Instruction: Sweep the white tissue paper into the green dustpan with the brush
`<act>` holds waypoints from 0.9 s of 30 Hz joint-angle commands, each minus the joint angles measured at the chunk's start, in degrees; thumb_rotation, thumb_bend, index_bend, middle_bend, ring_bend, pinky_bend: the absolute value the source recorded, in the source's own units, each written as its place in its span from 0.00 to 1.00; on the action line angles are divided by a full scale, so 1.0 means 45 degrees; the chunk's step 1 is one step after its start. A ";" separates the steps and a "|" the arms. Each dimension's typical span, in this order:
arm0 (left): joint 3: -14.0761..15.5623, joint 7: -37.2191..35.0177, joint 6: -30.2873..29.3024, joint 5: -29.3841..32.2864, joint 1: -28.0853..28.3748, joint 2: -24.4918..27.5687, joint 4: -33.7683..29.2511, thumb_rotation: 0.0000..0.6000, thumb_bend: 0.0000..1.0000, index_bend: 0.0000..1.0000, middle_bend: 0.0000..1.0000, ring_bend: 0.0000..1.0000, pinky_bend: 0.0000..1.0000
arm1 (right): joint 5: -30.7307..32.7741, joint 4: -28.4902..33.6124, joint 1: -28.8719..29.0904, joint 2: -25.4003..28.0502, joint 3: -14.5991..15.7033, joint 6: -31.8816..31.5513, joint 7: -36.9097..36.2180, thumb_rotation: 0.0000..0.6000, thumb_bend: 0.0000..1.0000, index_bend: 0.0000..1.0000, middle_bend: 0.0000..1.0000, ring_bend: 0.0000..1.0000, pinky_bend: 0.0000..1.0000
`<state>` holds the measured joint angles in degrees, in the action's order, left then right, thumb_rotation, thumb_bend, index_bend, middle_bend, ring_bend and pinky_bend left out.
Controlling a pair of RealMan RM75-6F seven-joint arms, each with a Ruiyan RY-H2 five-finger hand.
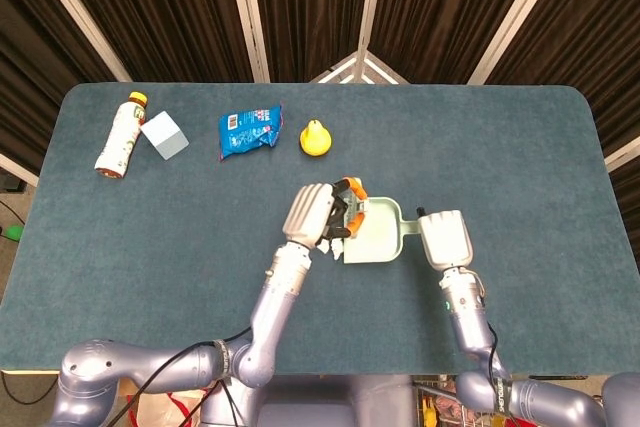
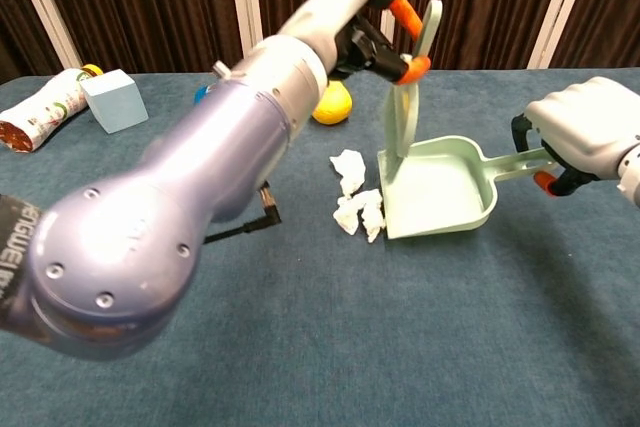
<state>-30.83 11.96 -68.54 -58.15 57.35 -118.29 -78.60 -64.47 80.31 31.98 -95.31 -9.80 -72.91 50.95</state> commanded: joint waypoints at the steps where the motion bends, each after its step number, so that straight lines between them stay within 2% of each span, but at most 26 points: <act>1: -0.0005 0.0017 -0.0035 -0.0015 -0.0286 0.0437 -0.0395 1.00 0.57 0.79 1.00 1.00 1.00 | -0.0010 0.0112 0.0015 -0.0038 0.0030 -0.0043 0.0139 1.00 0.53 0.61 0.82 0.84 0.88; 15: 0.0672 -0.0095 0.0162 -0.0063 -0.1212 0.1833 -0.1012 1.00 0.57 0.79 1.00 1.00 1.00 | 0.0535 -0.0312 0.0153 -0.0287 -0.0008 0.0046 0.0978 1.00 0.53 0.61 0.82 0.84 0.88; 27: 0.0828 -0.0298 0.0379 -0.0114 -0.1232 0.2035 -0.0672 1.00 0.57 0.79 1.00 1.00 1.00 | 0.1440 -0.0151 0.0455 -0.0394 -0.0224 0.0081 0.2307 1.00 0.53 0.61 0.82 0.84 0.88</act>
<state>-27.15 10.60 -66.86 -58.66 51.78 -109.11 -81.67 -58.14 79.53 33.93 -97.05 -10.74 -72.57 61.19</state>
